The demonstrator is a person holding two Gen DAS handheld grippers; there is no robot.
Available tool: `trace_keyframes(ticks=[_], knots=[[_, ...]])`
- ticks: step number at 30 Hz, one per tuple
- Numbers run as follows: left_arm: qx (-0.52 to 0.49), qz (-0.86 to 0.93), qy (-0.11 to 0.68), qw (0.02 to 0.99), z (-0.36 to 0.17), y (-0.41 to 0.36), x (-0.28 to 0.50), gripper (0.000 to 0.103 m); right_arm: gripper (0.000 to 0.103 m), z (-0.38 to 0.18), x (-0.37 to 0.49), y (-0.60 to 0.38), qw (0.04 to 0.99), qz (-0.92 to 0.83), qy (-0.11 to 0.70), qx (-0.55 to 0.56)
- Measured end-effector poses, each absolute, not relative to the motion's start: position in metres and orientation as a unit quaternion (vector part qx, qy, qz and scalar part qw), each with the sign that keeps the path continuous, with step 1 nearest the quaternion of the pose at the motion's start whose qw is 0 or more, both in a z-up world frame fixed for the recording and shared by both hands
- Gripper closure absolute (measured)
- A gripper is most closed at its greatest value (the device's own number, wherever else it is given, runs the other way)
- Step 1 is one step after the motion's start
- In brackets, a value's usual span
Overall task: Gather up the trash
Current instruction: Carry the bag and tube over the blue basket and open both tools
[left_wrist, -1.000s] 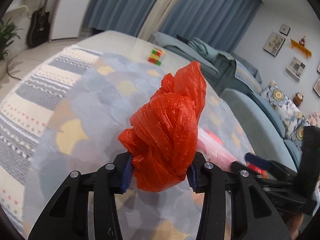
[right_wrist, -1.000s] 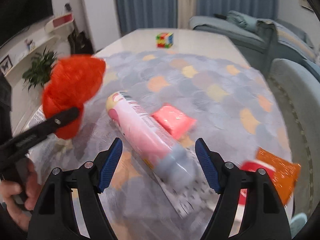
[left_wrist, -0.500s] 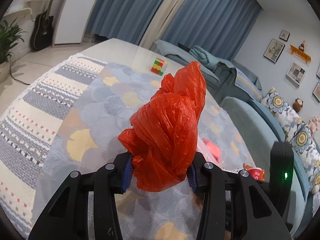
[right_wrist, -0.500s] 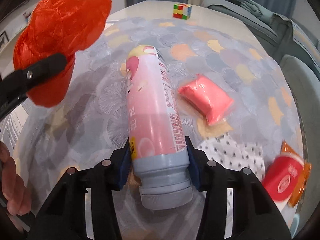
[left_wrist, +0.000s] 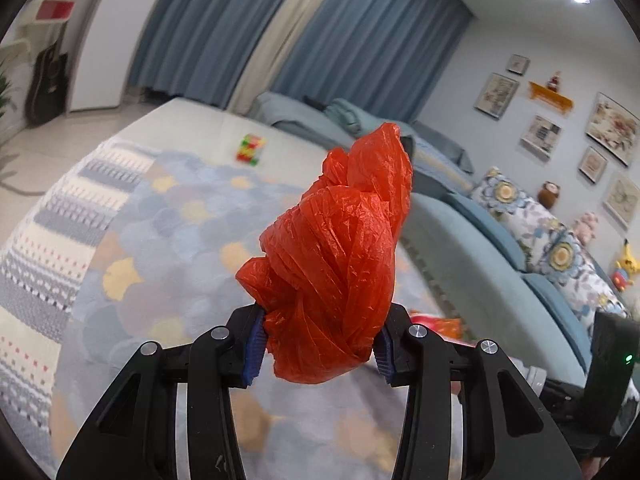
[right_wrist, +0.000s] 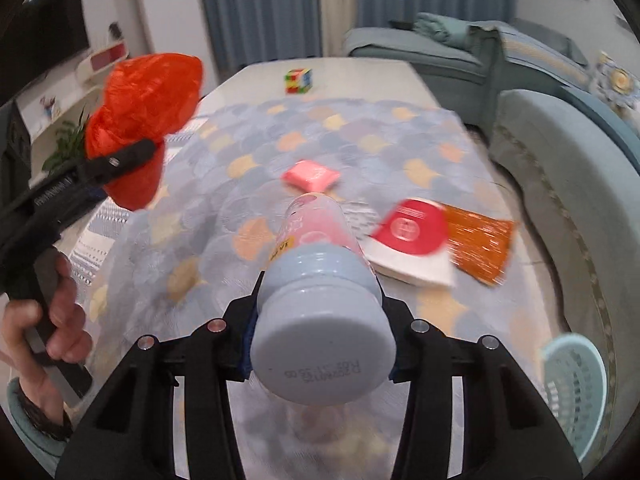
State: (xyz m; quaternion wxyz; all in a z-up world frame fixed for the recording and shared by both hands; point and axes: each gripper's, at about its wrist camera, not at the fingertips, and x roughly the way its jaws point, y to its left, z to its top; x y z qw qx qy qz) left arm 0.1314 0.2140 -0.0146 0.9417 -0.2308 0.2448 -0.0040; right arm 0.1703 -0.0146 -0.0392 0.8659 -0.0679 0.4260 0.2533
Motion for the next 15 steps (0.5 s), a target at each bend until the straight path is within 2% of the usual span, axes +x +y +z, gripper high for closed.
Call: trace_keyframes(ticks=[9,15], knots=[[-0.19,-0.087,0.227,0.951,0.056,0.117,0.117,0.061,0.06,0.002,0.135,-0.124,0.897,0.205,0.392,-0.005],[-0.159,-0.149,0.238,0.946,0.076,0.025,0.121,0.061,0.06,0.015,0.118,-0.216,0.915,0.139,0.379,0.026]])
